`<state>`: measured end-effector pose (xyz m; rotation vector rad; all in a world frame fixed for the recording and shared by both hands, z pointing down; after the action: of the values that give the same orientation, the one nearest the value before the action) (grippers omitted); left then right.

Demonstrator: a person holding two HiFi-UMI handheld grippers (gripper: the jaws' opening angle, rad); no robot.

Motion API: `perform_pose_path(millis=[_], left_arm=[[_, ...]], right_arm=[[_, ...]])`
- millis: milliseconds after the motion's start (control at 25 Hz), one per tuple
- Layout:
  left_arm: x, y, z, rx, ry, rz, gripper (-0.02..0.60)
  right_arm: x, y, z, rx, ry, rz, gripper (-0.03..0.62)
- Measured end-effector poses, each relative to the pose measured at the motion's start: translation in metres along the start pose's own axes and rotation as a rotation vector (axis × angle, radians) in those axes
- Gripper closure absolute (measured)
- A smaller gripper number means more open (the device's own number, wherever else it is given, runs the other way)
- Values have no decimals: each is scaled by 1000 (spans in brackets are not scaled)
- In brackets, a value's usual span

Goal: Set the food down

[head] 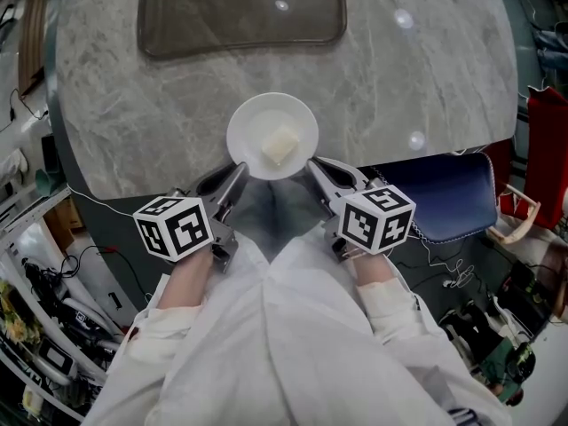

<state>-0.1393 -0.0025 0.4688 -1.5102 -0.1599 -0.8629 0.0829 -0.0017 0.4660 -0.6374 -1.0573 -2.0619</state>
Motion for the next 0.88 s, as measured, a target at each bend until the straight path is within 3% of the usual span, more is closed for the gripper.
perform_pose_path(millis=[880], left_arm=[[-7,25,-2,72,8,33,534]], right_arm=[[-24,0,-19,-17,89,-43,580]])
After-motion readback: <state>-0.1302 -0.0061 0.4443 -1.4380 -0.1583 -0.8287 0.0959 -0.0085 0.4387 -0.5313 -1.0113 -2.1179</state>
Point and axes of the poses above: the fingertips, and each gripper's own axes: x forward along the fingers, y to its right, z out of its underside, the point moved 8 cm from there along -x, backward along the fingers, and after that the axes turned 14 degrees about -x, right-handed, at the moved point
